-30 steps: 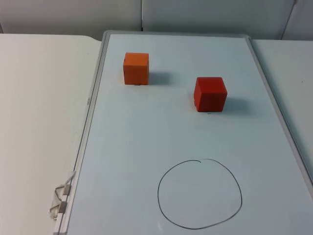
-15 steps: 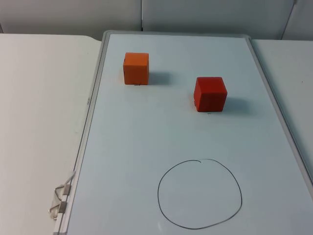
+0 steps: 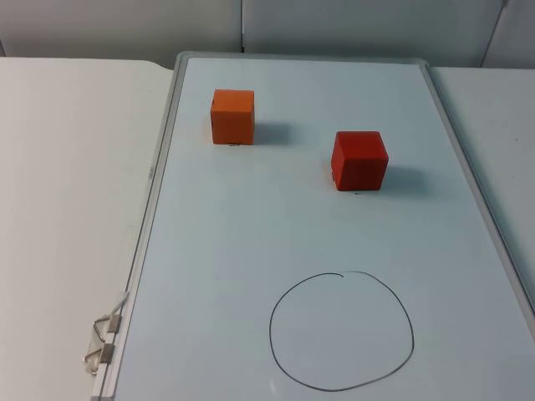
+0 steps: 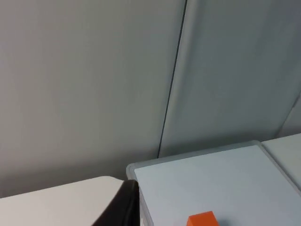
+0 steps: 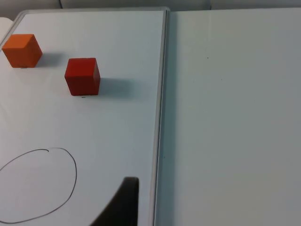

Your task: Pick up one cube with the left hand and another cube with the right hand. First place the cube in the right hand at the target position, then stack the cube in the left hand on top.

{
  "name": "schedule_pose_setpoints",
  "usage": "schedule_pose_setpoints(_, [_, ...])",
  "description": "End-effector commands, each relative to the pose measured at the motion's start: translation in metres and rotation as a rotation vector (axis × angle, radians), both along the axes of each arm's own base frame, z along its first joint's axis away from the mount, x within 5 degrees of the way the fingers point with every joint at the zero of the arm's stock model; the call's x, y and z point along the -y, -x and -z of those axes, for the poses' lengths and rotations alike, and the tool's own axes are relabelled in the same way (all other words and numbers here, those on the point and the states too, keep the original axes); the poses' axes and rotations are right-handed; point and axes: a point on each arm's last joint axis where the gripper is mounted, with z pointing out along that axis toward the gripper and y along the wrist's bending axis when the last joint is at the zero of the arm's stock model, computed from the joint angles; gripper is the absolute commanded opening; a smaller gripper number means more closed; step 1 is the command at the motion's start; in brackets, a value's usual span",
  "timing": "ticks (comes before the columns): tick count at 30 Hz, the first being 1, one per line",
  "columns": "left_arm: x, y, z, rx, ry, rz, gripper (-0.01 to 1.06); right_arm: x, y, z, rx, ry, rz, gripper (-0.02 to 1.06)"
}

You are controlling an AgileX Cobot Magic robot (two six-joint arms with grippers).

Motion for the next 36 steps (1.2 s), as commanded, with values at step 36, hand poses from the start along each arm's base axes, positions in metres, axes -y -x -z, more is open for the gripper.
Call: schedule_pose_setpoints(36, [0.177,-0.203,0.222,-0.541,-0.059,0.043,1.04,0.0,0.0,0.001,0.005,-0.004,-0.001,1.04])
